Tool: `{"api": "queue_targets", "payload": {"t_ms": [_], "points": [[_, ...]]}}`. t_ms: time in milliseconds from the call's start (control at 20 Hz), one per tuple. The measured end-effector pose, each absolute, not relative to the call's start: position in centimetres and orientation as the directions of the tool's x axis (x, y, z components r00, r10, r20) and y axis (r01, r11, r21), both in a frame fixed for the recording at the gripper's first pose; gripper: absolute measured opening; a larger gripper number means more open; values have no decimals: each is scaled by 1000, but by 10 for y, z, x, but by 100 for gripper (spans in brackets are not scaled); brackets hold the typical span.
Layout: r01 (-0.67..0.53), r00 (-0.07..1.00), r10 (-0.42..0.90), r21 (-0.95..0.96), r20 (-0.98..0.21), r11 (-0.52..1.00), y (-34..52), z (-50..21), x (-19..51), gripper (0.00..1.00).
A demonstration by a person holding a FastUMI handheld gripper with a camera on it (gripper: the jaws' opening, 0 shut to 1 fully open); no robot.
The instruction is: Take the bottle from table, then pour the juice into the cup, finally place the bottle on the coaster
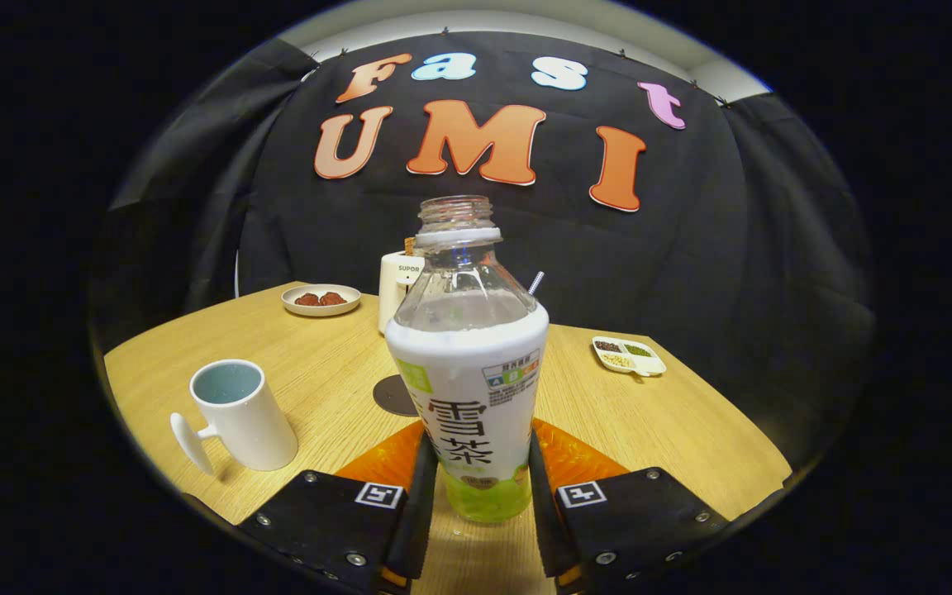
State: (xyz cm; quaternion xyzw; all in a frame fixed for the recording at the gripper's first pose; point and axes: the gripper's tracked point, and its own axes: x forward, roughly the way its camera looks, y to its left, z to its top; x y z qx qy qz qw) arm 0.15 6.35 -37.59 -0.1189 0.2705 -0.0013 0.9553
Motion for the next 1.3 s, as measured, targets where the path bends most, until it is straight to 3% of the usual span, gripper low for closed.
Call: {"api": "queue_targets", "payload": {"t_ms": [300,550,800,1300], "points": [[-122,865,-103,-404,-492,907,75,-372,3,54],[-171,888,-153,-622,-433,764,77,-361,10,54],[-219,897,-144,-701,-419,679,89,-360,11,53],[-228,955,-104,-912,-278,343,102,-347,18,53]]}}
